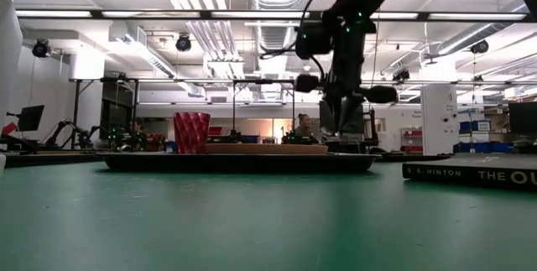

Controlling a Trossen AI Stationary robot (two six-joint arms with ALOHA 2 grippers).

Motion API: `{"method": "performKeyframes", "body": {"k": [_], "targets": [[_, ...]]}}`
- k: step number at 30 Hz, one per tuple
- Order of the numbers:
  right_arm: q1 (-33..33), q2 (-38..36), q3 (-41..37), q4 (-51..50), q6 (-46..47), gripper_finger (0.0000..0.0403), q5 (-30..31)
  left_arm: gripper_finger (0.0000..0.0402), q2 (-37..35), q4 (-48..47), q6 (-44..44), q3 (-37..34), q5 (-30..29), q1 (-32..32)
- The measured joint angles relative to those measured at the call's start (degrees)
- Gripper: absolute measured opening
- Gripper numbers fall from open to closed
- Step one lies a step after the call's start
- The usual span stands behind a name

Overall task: Pick and place plate/cup/fork/spoon on tray
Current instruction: Put the blue spoon on the black tray on the right side of the light pink plate

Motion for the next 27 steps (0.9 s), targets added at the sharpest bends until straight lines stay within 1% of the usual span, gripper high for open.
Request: {"method": "performKeyframes", "body": {"k": [8, 13, 27], "targets": [[-1.9, 0.0, -6.0, 5.6, 0.8, 0.0011, -0.4, 0.01, 0.0, 0.0, 0.0, 0.0, 0.0, 0.0], [-2.1, 0.0, -8.3, 8.7, 1.1, 0.0011, -1.4, 0.01, 0.0, 0.0, 0.0, 0.0, 0.0, 0.0], [-2.1, 0.0, -9.3, 11.7, 3.0, 0.0011, -0.7, 0.01, -0.1, 0.0, 0.1, 0.0, 0.0, 0.0]]}}
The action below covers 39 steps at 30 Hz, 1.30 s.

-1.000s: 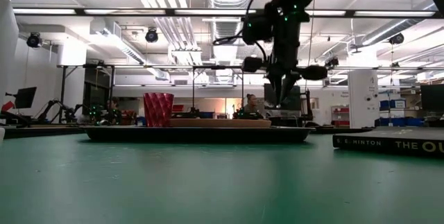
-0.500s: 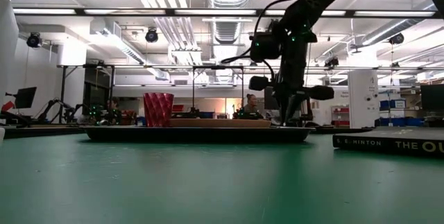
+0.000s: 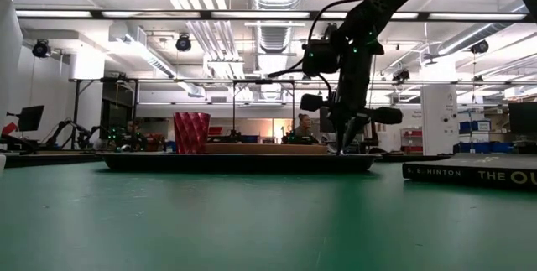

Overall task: Pick and place plate/cup/fork/spoon on tray
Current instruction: Put the blue spoon on the black tray on the right side of the light pink plate

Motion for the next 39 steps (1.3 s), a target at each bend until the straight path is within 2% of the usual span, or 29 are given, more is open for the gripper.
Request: {"method": "performKeyframes", "body": {"k": [27, 39], "targets": [[0.8, 0.0, -5.3, 6.6, -2.3, 0.0014, 1.1, 0.01, -0.6, 0.0, 0.0, 0.0, 0.0, 0.0], [0.8, 0.0, -4.0, 6.4, -2.7, 0.0056, 2.0, 0.01, -0.5, 0.0, 0.4, 0.0, 0.0, 0.0]]}}
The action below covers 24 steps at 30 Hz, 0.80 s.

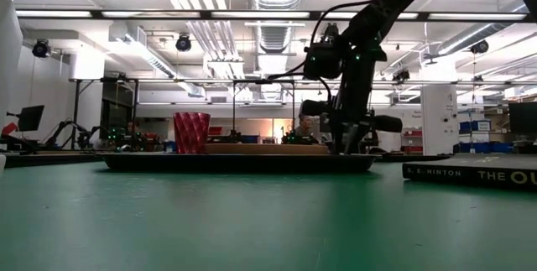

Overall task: Pick and place plate/cup/fork/spoon on tray
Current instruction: Put the blue spoon on the black tray on the right side of the light pink plate, then return to Home Position

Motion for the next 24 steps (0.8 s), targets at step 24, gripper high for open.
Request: {"method": "performKeyframes", "body": {"k": [24], "targets": [[24.0, -12.2, 3.4, -8.0, -15.0, 0.007, 10.4, 0.01, 0.3, -2.6, -0.9, -0.1, 0.0, 0.0]]}}
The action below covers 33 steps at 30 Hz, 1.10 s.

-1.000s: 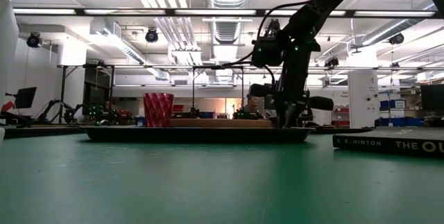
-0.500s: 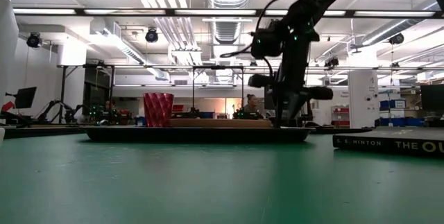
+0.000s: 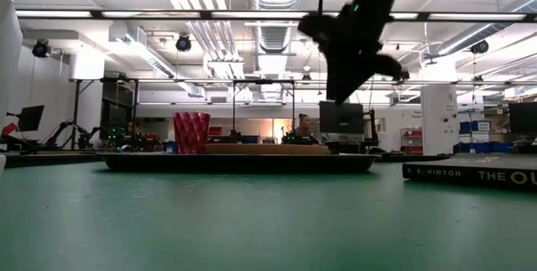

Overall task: Pick and place plate/cup/fork/spoon on tray
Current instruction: Return to Home Position

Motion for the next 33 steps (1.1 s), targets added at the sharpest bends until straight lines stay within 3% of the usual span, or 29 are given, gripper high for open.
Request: {"method": "performKeyframes", "body": {"k": [8, 12, 16, 18, 23, 33], "targets": [[19.5, -2.5, -0.3, 2.0, -12.1, 0.0041, 10.8, 0.01, -0.9, -6.8, -5.8, -0.1, 0.3, 0.0], [27.8, -4.1, -2.2, 6.9, -19.4, 0.0023, 20.2, 0.0094, -1.0, -11.6, -6.6, -0.8, 1.5, 0.0], [32.7, -7.8, -7.2, 13.0, -23.7, 0.0011, 28.8, 0.007, -1.7, -12.1, -11.4, -1.4, 9.9, 0.0], [33.4, -10.9, -11.1, 16.5, -25.8, 0.0009, 29.6, 0.005, -2.9, -10.5, -11.6, -2.0, 13.8, -0.1], [33.4, -21.2, -23.8, 30.1, -33.3, 0.0009, 28.9, 0.0005, -7.8, -8.8, -11.7, -4.8, 14.3, 0.0], [33.4, -45.2, -44.8, 52.1, -45.7, 0.0008, 25.0, 0.0007, -17.4, 2.8, -15.7, -15.1, 14.0, 0.0]]}}
